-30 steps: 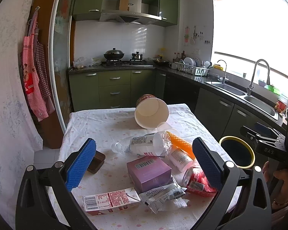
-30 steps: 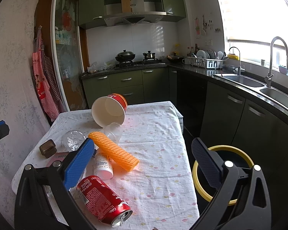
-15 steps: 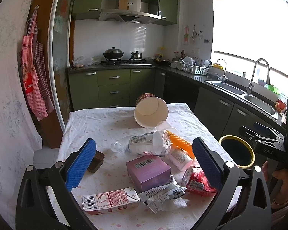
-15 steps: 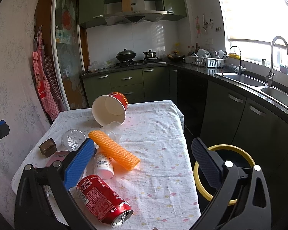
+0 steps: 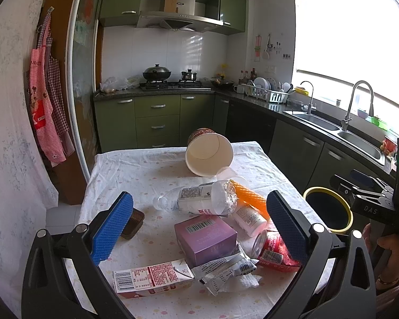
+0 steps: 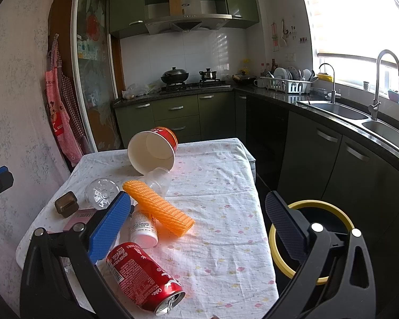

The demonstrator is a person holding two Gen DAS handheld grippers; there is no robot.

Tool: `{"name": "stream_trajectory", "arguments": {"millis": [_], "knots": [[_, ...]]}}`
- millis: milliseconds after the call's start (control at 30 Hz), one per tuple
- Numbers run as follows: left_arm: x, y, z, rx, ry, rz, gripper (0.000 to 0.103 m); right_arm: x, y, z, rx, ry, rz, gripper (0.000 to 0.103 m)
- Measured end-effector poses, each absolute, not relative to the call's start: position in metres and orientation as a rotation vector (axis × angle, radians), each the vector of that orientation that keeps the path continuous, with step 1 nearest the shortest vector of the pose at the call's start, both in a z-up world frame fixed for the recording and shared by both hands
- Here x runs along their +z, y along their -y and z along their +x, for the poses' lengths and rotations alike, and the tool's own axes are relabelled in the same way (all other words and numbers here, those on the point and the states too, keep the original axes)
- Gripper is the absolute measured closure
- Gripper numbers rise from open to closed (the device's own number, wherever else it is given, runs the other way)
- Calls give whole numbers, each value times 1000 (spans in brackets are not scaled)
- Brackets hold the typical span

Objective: Collect trash
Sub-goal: 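Grasp the red-and-white noodle cup with the right gripper and lift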

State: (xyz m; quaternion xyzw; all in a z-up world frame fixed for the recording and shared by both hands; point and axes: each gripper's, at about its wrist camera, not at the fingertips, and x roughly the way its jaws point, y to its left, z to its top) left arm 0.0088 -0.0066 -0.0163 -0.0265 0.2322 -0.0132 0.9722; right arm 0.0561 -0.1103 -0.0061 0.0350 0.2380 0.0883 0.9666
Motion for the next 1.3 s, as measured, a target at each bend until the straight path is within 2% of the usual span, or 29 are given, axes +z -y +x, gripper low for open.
{"name": "stream_trajectory", "arguments": {"millis": [233, 433, 833, 900, 967, 1067, 1300], "knots": [[-19, 4, 16, -21, -483, -52, 5, -11, 104, 61, 183, -491, 49, 6], [-19, -8, 37, 5, -497, -45, 5, -7, 78, 89, 233, -453, -90, 6], [-25, -36, 95, 23, -531, -71, 5, -19, 18, 238, 423, -480, -336, 7], [-28, -40, 107, 22, -542, -80, 5, -27, 7, 262, 426, -493, -372, 10], [-32, -43, 115, 24, -551, -81, 5, -39, -3, 292, 428, -526, -403, 25], [-38, -48, 130, 26, -566, -85, 5, -55, -18, 326, 419, -556, -446, 38], [-47, -56, 153, 31, -589, -90, 5, -80, -40, 367, 409, -575, -479, 50]]}}
